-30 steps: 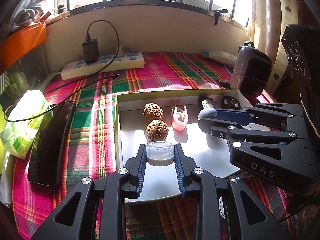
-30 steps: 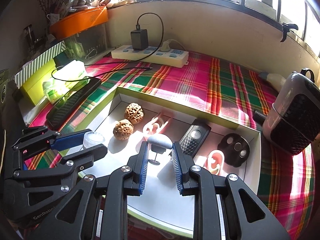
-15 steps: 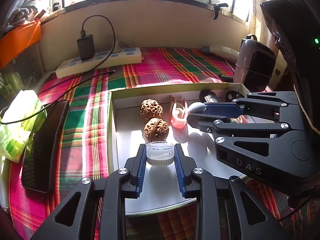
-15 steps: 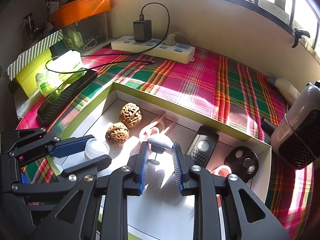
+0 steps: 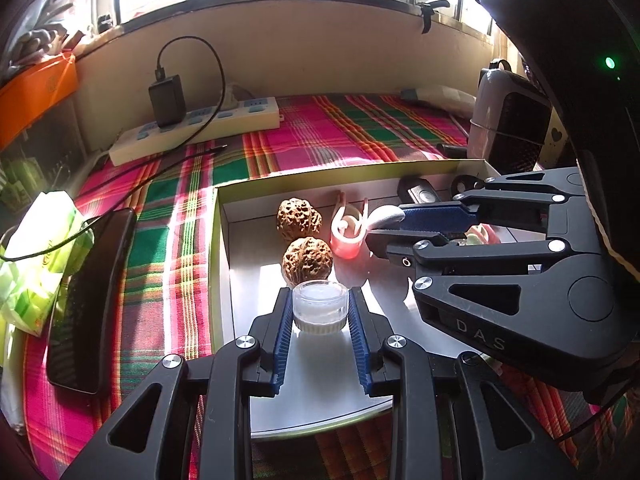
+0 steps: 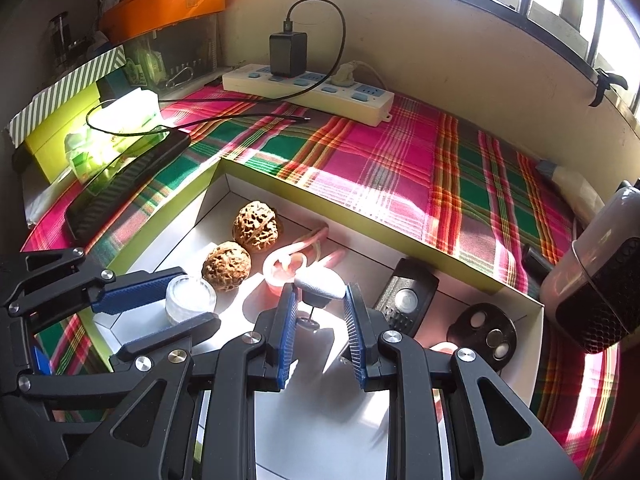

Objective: Organize objects
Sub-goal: 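Carry the cup and mushroom object over the box lid with both grippers, then lower both grippers into the lid and open them to release cup and mushroom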

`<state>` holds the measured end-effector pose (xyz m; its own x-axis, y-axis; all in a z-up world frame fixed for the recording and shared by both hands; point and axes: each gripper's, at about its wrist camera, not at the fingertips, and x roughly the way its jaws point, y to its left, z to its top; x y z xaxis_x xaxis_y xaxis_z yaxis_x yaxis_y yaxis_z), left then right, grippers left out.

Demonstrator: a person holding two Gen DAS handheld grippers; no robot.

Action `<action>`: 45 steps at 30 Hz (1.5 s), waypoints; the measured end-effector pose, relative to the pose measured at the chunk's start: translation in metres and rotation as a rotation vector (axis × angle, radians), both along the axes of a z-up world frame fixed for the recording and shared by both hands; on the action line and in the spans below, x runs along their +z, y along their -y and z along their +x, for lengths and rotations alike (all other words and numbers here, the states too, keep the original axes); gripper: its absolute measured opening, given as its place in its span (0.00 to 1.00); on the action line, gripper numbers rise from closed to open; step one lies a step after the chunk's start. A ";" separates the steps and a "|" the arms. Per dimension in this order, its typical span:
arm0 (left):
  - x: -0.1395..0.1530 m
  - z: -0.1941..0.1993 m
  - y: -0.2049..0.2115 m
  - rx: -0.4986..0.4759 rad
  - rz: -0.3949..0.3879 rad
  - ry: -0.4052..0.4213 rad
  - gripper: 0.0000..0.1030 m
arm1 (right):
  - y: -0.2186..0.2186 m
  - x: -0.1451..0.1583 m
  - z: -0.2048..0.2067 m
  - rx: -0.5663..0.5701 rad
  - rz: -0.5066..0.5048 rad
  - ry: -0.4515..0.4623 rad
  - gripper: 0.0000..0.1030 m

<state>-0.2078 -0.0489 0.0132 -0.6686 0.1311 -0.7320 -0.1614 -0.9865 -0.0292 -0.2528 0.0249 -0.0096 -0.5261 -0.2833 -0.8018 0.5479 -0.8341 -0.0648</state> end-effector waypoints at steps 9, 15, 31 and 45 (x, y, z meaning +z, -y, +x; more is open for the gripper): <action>0.000 0.000 0.000 0.000 -0.002 -0.001 0.25 | -0.001 -0.002 -0.001 0.001 -0.009 0.001 0.24; 0.000 0.000 -0.001 -0.001 -0.010 0.000 0.25 | -0.002 -0.001 -0.001 0.001 -0.015 0.004 0.24; -0.001 0.003 -0.001 0.004 -0.017 0.003 0.29 | -0.007 0.001 0.000 -0.017 -0.067 0.009 0.27; 0.006 0.014 0.004 0.030 0.000 -0.001 0.31 | -0.020 0.014 0.015 -0.053 -0.132 -0.002 0.38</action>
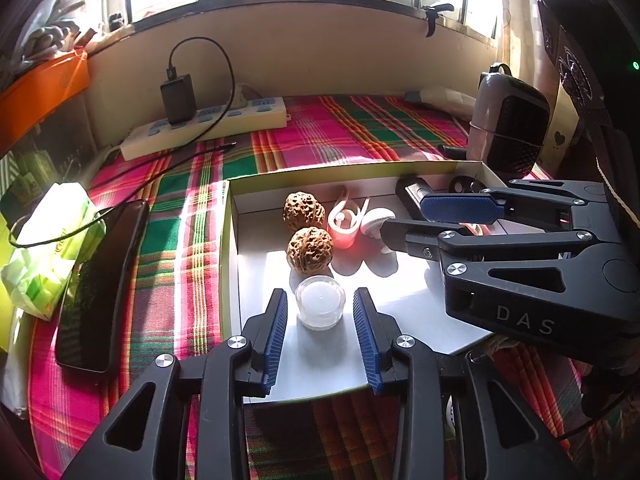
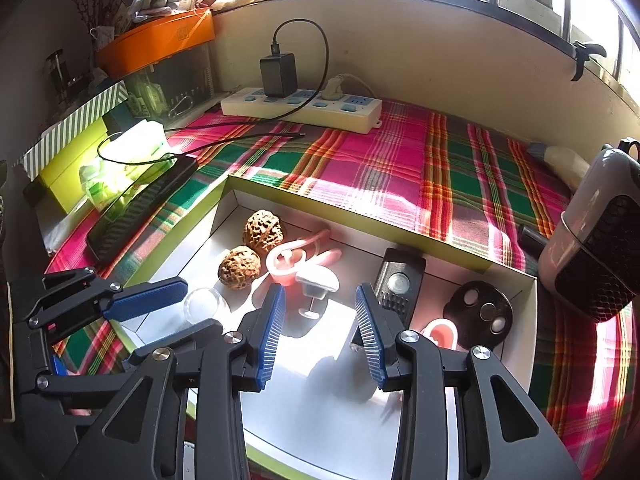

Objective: Organize objects
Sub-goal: 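Lower both grippers into the lid and open them to release cup and mushroom, then move the left gripper to the white-topped green spool and grasp it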

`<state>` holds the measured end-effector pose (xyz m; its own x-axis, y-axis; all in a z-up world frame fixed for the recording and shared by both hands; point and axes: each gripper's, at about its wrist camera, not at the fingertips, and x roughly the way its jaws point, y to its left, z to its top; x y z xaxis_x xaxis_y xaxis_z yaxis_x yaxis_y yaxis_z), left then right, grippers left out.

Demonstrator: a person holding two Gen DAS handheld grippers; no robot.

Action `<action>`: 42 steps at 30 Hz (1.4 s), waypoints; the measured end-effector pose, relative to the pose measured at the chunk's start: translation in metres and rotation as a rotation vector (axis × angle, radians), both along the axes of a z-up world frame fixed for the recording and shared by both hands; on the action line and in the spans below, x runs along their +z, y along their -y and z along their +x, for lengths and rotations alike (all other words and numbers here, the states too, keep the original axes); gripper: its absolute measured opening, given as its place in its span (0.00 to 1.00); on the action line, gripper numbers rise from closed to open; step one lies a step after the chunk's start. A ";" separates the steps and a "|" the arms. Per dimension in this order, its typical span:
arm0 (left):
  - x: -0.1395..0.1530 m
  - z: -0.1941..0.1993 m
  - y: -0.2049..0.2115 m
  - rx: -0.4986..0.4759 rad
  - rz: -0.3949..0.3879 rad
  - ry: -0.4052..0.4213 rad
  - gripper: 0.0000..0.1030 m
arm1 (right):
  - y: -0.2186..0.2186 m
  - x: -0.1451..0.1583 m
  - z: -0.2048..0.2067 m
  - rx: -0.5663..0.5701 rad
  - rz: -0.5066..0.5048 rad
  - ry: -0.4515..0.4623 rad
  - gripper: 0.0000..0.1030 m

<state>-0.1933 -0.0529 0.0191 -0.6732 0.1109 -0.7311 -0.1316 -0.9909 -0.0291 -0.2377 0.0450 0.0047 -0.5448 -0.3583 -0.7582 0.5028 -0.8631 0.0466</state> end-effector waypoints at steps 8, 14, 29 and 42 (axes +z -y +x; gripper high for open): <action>0.008 0.014 -0.001 0.005 0.010 -0.017 0.31 | -0.007 0.008 0.016 -0.017 -0.040 -0.009 0.38; 0.014 0.027 -0.002 0.009 0.013 -0.029 0.31 | -0.013 0.014 0.031 -0.028 -0.063 -0.021 0.38; 0.023 0.057 -0.004 -0.004 0.057 -0.052 0.31 | -0.042 0.019 0.068 -0.093 -0.104 -0.043 0.42; 0.021 0.073 -0.025 -0.098 0.120 -0.034 0.38 | -0.069 0.013 0.093 -0.167 -0.099 -0.065 0.42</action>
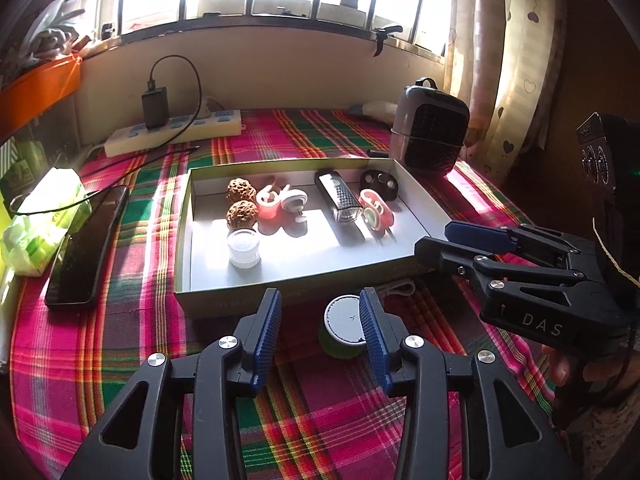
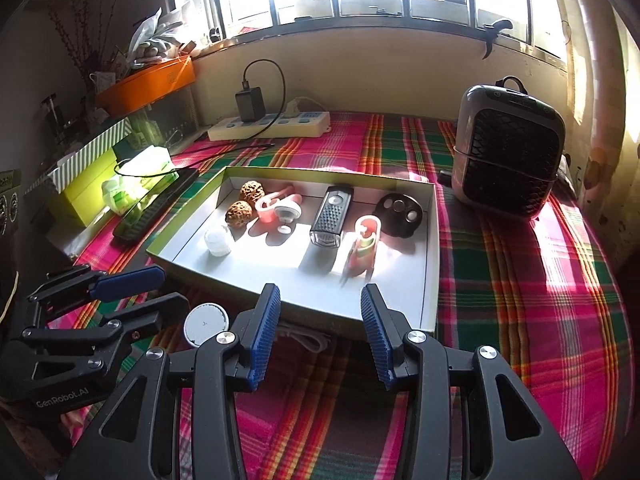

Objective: Organize objects
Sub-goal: 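Move the left gripper to the white-topped green spool and grasp it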

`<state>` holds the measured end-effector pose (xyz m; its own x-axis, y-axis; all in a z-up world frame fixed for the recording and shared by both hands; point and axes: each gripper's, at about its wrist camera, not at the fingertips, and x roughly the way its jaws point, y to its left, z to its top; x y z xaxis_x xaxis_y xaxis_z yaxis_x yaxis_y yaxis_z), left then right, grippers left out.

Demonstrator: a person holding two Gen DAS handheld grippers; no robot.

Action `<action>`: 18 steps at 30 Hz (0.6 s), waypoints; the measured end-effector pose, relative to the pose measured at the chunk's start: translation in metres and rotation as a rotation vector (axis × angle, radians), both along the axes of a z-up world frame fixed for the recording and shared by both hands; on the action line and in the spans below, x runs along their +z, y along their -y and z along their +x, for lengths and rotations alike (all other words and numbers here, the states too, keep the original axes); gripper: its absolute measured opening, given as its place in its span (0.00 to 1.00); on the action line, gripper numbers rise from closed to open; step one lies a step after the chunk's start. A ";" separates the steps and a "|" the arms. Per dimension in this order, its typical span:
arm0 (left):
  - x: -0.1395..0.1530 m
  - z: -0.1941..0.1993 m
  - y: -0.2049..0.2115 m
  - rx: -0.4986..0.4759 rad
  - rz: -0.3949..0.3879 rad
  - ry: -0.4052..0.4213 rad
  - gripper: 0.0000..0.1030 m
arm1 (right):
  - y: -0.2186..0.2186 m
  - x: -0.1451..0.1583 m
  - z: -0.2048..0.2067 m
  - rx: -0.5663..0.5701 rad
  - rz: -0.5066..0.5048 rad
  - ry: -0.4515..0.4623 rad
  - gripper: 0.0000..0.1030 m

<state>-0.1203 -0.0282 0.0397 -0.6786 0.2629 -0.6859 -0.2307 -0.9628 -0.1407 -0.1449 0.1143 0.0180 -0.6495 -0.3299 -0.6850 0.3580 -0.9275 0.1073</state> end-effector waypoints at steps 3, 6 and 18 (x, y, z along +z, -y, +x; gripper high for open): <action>-0.004 -0.001 -0.006 -0.014 0.002 0.014 0.38 | -0.007 -0.001 0.003 -0.017 -0.008 0.001 0.42; -0.008 -0.002 -0.013 -0.028 -0.004 0.024 0.38 | -0.011 -0.003 0.004 -0.030 0.006 -0.001 0.42; -0.018 -0.011 -0.019 0.000 -0.049 0.049 0.38 | -0.013 -0.017 0.002 -0.019 0.000 0.045 0.43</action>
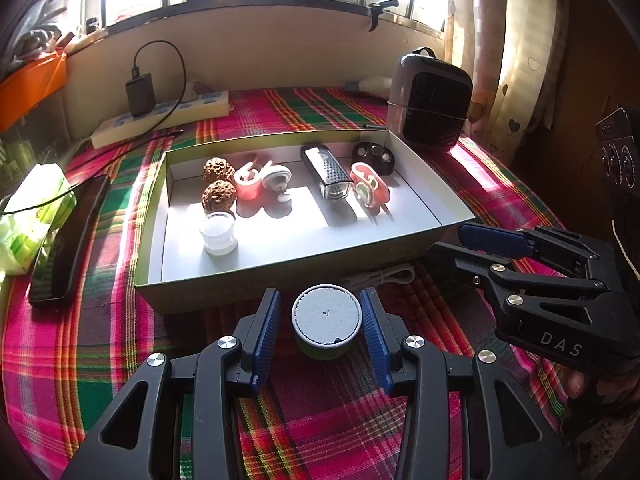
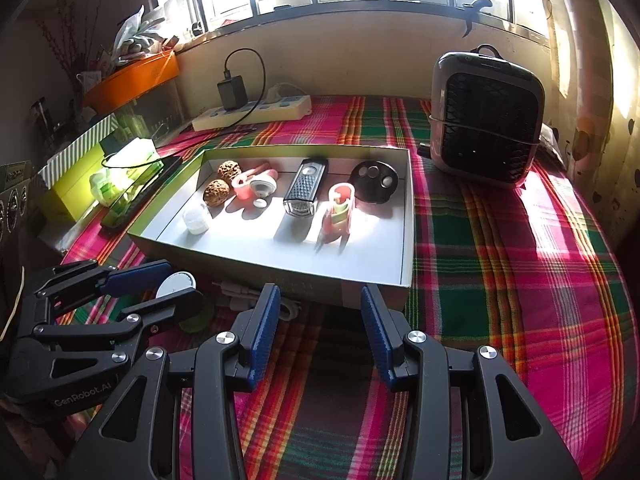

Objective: Organize objects
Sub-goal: 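Move the left gripper to the white-topped green spool and grasp it, then grasp the coiled white USB cable with the right gripper while the left gripper holds the spool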

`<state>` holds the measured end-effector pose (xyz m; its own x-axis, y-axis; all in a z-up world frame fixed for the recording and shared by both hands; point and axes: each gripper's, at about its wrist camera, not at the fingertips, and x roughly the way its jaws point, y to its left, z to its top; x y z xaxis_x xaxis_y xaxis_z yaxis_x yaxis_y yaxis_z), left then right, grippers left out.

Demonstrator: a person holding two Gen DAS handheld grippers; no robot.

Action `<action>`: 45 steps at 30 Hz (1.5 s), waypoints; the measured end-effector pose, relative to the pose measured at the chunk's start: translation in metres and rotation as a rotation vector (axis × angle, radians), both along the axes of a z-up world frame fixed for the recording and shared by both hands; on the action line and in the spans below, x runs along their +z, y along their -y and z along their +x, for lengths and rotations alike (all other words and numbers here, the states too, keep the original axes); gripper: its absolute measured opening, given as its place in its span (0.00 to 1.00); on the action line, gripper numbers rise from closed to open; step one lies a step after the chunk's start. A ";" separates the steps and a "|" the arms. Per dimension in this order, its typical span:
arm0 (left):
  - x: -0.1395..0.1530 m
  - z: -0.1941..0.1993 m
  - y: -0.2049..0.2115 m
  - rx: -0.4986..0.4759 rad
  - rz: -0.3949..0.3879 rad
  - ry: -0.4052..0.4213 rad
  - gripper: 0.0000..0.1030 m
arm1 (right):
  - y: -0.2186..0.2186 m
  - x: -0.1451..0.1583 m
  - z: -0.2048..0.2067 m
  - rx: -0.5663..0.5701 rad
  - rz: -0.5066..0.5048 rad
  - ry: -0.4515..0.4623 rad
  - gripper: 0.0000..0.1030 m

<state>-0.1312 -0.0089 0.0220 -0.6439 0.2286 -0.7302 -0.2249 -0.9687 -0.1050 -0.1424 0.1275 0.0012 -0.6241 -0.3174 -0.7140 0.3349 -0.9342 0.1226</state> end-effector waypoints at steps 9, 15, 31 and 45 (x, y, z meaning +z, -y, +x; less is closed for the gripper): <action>-0.004 -0.002 0.008 0.029 0.004 0.011 0.35 | 0.007 -0.007 0.000 0.031 0.002 0.026 0.43; -0.004 -0.001 0.022 0.065 0.004 0.003 0.31 | 0.019 -0.014 -0.003 0.075 0.006 0.052 0.43; -0.014 0.002 0.059 0.129 0.020 0.025 0.31 | 0.040 -0.018 0.005 0.173 -0.006 0.098 0.43; -0.016 0.001 0.069 0.142 0.053 0.034 0.31 | 0.053 -0.019 0.012 0.224 0.038 0.088 0.43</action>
